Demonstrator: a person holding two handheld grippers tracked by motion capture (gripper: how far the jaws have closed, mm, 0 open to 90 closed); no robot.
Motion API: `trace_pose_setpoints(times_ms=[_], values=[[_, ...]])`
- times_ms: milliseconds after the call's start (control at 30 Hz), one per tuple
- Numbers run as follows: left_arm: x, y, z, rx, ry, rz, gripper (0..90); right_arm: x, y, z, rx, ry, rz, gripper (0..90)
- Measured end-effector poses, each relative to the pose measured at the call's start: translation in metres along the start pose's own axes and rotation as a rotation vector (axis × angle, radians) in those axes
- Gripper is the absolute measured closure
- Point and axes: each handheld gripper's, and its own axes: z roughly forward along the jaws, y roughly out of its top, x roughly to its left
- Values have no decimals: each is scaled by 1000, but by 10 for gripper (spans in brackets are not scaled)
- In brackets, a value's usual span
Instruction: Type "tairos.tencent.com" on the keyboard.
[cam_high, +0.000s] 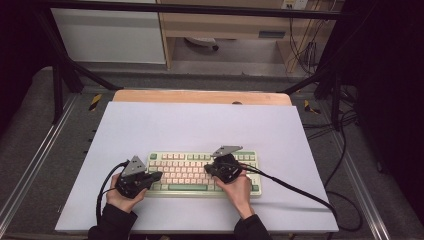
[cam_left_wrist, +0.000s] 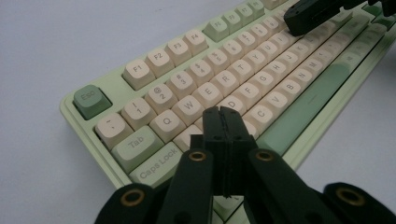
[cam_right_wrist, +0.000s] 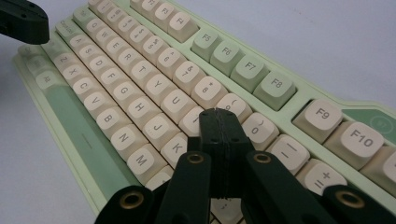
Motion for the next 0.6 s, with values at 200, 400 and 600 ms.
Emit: trace_pose_setpoints(times_ms=[200, 400, 600], values=[[0, -1, 1, 2, -1, -1, 900, 0, -1, 1, 2, -3, -9, 900], [0, -1, 0, -1, 1, 1, 900, 4, 0, -8, -21, 15, -15, 900], [1, -1, 0, -4, 5, -3, 900, 9, 0, -17, -35, 22, -31, 900]])
